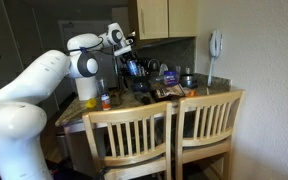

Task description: Pick the blue tin on the counter and put it in the bowl

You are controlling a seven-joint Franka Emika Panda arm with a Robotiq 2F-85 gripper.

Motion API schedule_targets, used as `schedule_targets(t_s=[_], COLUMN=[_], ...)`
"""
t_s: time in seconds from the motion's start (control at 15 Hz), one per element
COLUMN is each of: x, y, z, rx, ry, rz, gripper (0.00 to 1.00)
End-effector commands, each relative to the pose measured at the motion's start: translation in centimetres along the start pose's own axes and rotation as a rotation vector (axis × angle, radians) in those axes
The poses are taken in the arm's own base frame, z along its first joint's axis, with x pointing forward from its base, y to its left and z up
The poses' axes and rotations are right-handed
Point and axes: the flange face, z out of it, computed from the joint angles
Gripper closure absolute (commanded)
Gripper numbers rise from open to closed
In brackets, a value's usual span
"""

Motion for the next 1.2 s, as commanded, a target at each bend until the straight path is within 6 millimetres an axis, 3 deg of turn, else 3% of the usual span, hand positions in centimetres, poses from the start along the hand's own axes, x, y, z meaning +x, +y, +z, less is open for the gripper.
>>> schedule_targets(t_s=[0.0, 0.47, 0.8, 1.13], x=[-0.6, -2.0, -0.8, -0.2], y=[0.5, -0.7, -0.3, -0.2], z=[-0.1, 1.8, 1.3, 1.3], rx=[0.029, 0.13, -0.013, -0.044], ry=[-0.03, -0.147, -0.081, -0.035], rz=[-0.013, -0.023, -0.029, -0.03], gripper=[0.43, 0.43, 0.43, 0.43])
